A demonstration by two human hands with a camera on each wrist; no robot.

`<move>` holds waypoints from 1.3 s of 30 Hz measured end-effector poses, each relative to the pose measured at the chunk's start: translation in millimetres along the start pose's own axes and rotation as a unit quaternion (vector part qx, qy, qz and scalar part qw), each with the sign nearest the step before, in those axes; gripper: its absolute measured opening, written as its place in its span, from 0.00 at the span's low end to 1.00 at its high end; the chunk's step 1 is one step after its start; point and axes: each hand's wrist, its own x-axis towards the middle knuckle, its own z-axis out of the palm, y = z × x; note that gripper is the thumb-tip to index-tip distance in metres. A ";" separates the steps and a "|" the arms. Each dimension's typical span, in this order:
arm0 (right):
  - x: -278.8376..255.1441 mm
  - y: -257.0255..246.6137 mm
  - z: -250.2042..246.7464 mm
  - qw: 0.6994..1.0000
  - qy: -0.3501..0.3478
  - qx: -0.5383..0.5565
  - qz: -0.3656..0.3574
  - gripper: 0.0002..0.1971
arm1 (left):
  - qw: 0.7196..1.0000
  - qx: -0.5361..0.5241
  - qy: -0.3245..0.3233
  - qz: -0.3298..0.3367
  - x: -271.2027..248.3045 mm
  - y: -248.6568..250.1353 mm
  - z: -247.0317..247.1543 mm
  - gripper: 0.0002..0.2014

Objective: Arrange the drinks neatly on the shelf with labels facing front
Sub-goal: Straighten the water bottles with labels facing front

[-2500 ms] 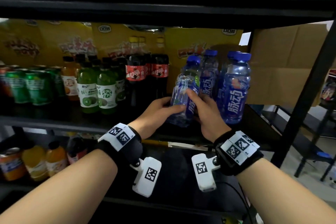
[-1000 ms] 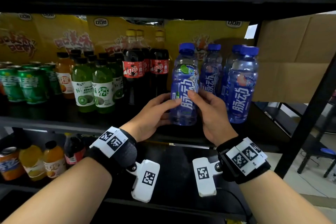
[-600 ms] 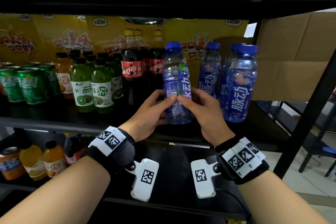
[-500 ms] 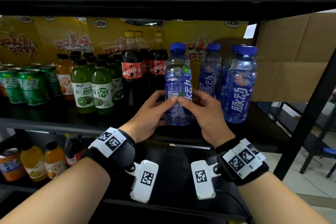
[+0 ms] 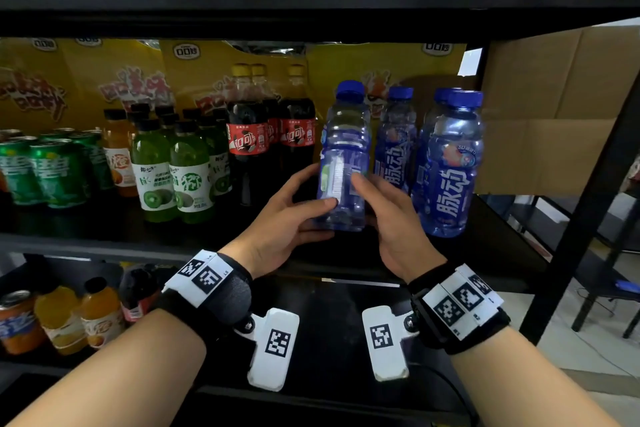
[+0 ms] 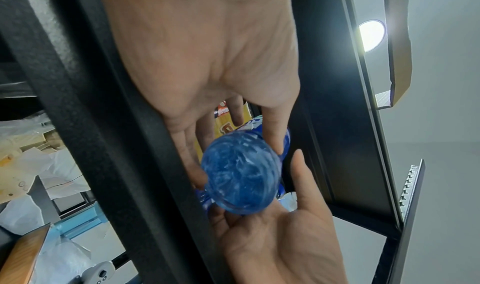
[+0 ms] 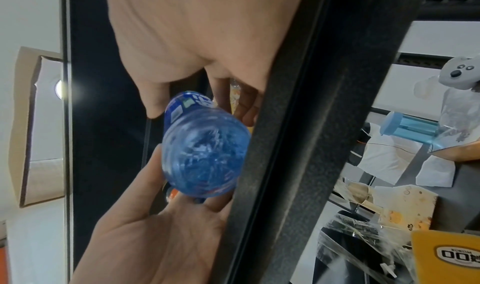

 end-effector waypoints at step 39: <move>3.3 1.4 3.0 0.999 0.032 0.030 0.030 0.09 | 0.999 0.007 0.036 -0.029 -3.9 3.6 7.0 0.27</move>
